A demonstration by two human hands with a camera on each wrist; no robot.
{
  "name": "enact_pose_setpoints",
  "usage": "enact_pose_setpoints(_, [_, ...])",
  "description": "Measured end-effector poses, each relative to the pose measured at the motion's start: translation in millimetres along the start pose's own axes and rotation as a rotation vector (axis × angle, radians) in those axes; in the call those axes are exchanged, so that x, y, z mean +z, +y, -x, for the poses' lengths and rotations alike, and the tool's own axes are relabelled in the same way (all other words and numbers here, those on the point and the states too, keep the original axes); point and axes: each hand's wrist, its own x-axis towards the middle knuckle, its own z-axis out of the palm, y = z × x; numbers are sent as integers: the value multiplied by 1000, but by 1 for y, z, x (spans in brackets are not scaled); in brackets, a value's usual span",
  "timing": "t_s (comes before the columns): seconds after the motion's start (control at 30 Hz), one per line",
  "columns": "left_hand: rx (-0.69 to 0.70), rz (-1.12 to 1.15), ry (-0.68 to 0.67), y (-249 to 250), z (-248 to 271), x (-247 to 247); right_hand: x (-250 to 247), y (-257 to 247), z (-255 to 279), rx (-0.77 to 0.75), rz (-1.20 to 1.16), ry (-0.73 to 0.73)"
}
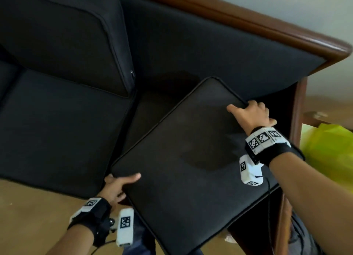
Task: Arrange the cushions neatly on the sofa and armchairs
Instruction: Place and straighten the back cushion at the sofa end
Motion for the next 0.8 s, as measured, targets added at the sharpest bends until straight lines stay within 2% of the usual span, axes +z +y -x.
enact_pose_setpoints(0.13, [190, 89, -3, 54, 33, -25, -24, 13, 32, 82, -210, 41])
enact_pose_setpoints(0.23, [357, 127, -30, 90, 67, -38, -35, 36, 58, 164, -474, 32])
enact_pose_setpoints(0.33, [482, 210, -41, 118, 98, -44, -34, 66, 90, 212, -980, -25])
enact_pose_setpoints(0.4, [540, 236, -65, 131, 113, -48, -22, 90, 108, 318, -1384, -90])
enact_pose_setpoints(0.43, [560, 223, -72, 137, 118, -46, -17, 98, 116, 387, -1499, -95])
enact_pose_setpoints(0.5, [589, 106, -58, 141, 124, -33, -6, 113, 133, 466, -1558, -126])
enact_pose_setpoints(0.6, [620, -149, 88, 145, 121, -16, 17, 123, 144, 514, -1546, -212])
enact_pose_setpoints(0.67, [615, -211, 159, 149, 115, -18, 18, 117, 150, 492, -1504, -189])
enact_pose_setpoints(0.73, [599, -264, 163, 151, 111, -23, 13, 110, 149, 474, -1448, -171])
enact_pose_setpoints(0.8, [617, -309, 167, 150, 112, -23, 5, 104, 146, 522, -1409, -110])
